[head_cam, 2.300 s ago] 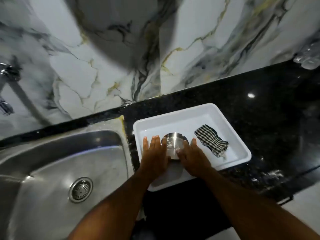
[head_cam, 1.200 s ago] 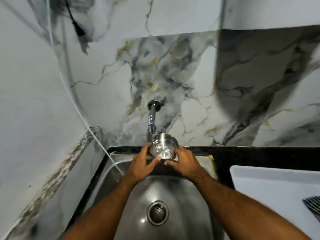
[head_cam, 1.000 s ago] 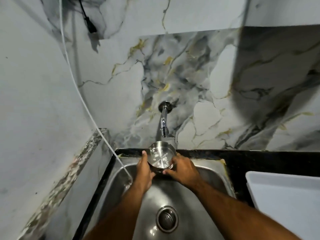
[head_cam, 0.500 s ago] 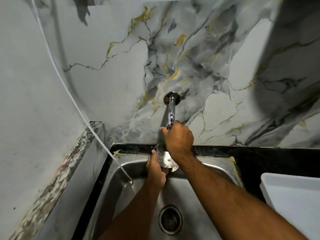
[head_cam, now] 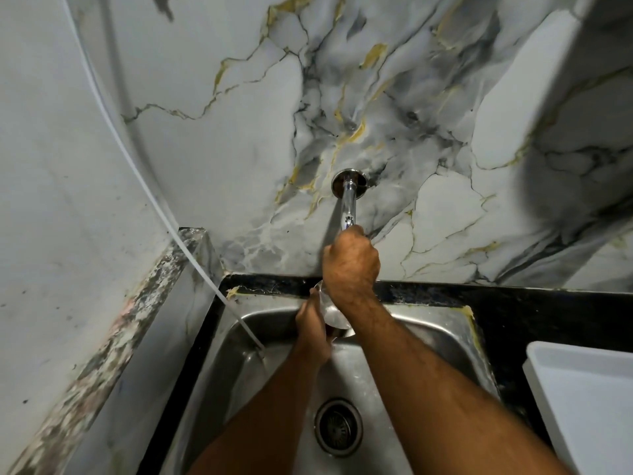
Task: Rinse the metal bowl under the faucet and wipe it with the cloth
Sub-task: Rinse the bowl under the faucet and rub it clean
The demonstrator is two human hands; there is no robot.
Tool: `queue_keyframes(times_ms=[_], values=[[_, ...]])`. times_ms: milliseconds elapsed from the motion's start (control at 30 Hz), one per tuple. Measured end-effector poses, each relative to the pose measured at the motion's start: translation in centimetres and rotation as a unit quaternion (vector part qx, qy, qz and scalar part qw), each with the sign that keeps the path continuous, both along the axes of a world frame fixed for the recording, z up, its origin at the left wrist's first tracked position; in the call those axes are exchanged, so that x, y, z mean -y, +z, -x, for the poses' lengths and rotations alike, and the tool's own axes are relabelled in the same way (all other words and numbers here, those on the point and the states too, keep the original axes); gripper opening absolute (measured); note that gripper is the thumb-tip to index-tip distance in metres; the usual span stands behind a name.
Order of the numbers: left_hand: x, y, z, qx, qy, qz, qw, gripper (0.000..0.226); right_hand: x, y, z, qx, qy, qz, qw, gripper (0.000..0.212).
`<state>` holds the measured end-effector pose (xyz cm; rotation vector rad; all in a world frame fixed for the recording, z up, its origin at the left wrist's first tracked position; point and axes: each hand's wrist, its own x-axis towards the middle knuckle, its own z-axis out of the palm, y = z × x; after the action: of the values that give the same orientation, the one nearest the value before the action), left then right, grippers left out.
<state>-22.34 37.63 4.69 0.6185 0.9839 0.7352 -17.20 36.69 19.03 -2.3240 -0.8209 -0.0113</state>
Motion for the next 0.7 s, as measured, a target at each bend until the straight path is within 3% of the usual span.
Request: queue_keyframes(times_ms=[133, 233, 300, 400, 567, 633, 700], values=[[0.1, 0.8, -0.3, 0.028, 0.018, 0.017, 0.999, 0.045, 0.9, 0.4, -2.6, -0.055, 0.038, -0.052, 0.996, 0.023], [0.2, 0.7, -0.9, 0.031, 0.018, 0.037, 0.999, 0.044, 1.5, 1.1, -6.1, -0.182, 0.136, -0.022, 0.973, 0.033], [0.2, 0.3, -1.0, 0.023, 0.014, 0.05, 0.998, 0.046, 1.5, 1.4, -7.5, -0.211, 0.181, 0.023, 0.96, 0.038], [0.0, -0.4, -1.0, 0.019, 0.004, 0.045, 0.999, 0.047, 1.0, 1.2, -7.7, -0.117, 0.192, 0.114, 0.968, 0.042], [-0.5, -0.9, -0.7, 0.021, 0.016, 0.021, 0.999, 0.044, 0.1, 1.0, -5.6, 0.129, 0.106, 0.184, 0.969, 0.041], [-0.5, -1.3, -0.8, 0.024, 0.019, 0.014, 0.999, 0.048, -0.3, 1.0, -4.2, 0.165, 0.06, 0.197, 0.965, 0.033], [-0.1, -1.3, -1.1, 0.021, 0.021, 0.015, 0.999, 0.05, -0.8, 1.1, -3.3, 0.125, 0.027, 0.217, 0.968, 0.027]])
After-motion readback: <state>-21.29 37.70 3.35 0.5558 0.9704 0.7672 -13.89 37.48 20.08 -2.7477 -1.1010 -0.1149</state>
